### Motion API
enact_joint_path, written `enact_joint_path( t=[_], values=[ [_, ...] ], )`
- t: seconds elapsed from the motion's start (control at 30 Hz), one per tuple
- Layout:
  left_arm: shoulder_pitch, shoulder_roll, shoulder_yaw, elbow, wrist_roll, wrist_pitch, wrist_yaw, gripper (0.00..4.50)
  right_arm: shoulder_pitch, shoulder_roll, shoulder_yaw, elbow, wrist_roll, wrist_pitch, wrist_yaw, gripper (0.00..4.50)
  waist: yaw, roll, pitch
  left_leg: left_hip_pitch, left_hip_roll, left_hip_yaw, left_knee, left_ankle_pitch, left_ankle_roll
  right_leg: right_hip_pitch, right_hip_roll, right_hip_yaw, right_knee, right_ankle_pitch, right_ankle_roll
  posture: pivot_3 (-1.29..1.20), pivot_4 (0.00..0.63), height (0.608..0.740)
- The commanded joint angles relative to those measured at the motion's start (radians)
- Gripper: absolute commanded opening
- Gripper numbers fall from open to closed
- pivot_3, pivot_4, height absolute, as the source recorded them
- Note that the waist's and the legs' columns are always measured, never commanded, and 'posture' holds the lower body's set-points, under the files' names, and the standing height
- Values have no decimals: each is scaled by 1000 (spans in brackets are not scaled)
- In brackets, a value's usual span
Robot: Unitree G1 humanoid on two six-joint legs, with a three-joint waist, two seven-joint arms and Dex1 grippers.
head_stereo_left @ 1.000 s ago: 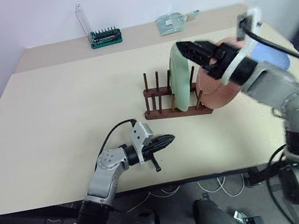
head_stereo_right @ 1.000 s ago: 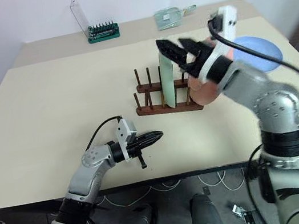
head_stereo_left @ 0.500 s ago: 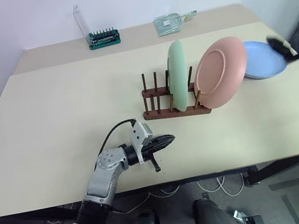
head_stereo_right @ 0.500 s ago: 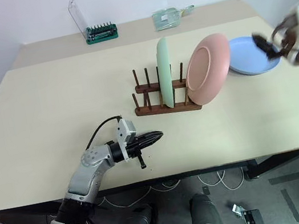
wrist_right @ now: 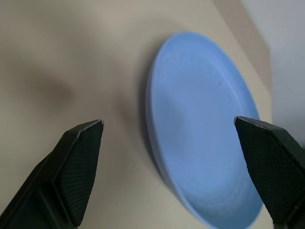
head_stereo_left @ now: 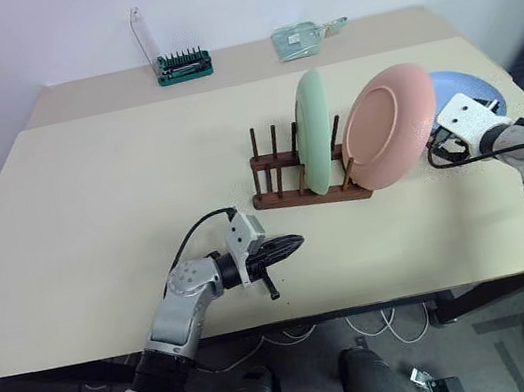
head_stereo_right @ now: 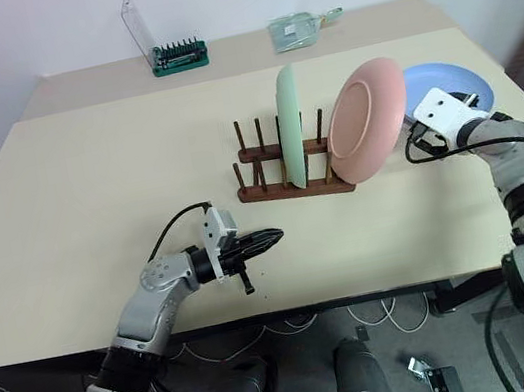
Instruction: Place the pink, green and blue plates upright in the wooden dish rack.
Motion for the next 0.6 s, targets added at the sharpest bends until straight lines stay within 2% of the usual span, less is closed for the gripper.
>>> enact_joint_path(
  t=[0.03, 0.07, 0.3, 0.47, 0.6],
  values=[
    [5, 4, 12, -41, -10, -1, 6, 0, -50, 6, -21, 97, -25, 13, -46, 3964, -1, 0, 0, 0, 0, 0, 0, 0, 0, 0, 0, 0, 0, 0, 0, 0, 150, 740],
    [8, 6, 13, -46, -11, 1, 9, 0, -54, 8, -27, 112, -26, 17, -46, 3617, 0, 0, 0, 0, 0, 0, 0, 0, 0, 0, 0, 0, 0, 0, 0, 0, 150, 740],
    [17, 10, 16, -68, -16, 16, 26, 0, -49, 1, -47, 113, -26, -34, -42, 61, -7, 0, 0, 0, 0, 0, 0, 0, 0, 0, 0, 0, 0, 0, 0, 0, 150, 740],
    [20, 9, 12, -77, -16, 22, 25, 0, 8, -57, -45, 27, -65, -123, -99, 15, -5, 0, 0, 1, 0, 0, 0, 0, 0, 0, 0, 0, 0, 0, 0, 0, 150, 740],
    [26, 10, 9, -86, -20, 29, 23, 0, 105, -123, -122, -175, -27, -131, -124, 15, -2, 1, 0, 0, -1, 0, 0, 0, 0, 0, 0, 1, 0, 0, 0, 0, 150, 740]
  ],
)
